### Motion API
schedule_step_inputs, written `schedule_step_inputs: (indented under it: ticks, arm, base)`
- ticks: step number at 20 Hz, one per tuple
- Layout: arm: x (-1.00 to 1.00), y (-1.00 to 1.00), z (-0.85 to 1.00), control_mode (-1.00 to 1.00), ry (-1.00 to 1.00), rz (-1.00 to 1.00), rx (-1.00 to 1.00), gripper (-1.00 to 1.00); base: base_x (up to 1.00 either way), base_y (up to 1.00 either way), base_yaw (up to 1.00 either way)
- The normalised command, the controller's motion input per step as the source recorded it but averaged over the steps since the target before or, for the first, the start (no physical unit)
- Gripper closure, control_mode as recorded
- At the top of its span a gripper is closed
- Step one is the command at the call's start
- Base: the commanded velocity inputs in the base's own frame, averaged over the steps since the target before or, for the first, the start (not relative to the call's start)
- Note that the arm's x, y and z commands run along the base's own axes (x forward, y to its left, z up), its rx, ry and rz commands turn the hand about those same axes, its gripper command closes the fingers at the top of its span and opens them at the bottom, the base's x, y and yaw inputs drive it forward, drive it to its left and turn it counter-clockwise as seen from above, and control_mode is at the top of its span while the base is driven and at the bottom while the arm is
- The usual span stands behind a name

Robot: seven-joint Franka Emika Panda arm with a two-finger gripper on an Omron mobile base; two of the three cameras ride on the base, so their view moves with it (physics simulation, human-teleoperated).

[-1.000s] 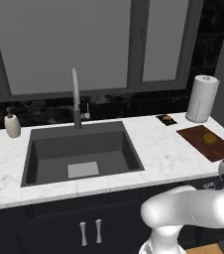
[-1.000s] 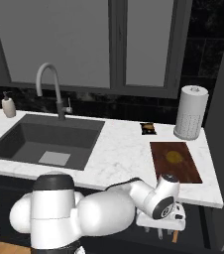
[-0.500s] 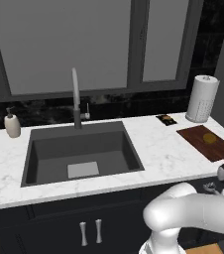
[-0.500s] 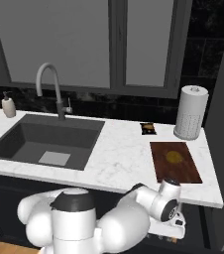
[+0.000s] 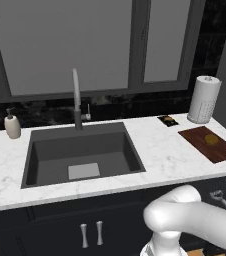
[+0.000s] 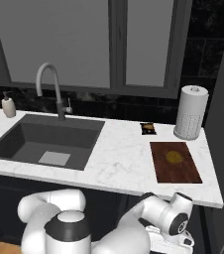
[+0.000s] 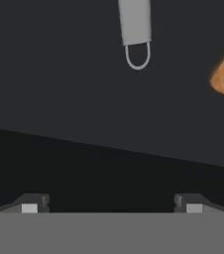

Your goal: Place the appropriate cutting tool for cutting the avocado skin on the cutting board.

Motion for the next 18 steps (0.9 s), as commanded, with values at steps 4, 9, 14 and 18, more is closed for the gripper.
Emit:
schedule_step_inputs:
  ticks: [4,9,14,18]
  arm:
    - [-1.0,0.0,0.1,-1.0,0.08,0.0,0.0,-1.0]
    - [-0.27,-0.09,0.4,-1.0,0.09,0.0,0.0,-1.0]
    - [0.54,-0.34,0.09,-1.0,0.0,0.0,0.0,-1.0]
    - [0.49,-0.31,-0.03,-1.0,0.0,0.0,0.0,-1.0]
  base:
    - [0.0,0.0,0.0]
    - [0.0,0.0,0.0]
    - [0.0,0.0,0.0]
    - [0.0,0.0,0.0]
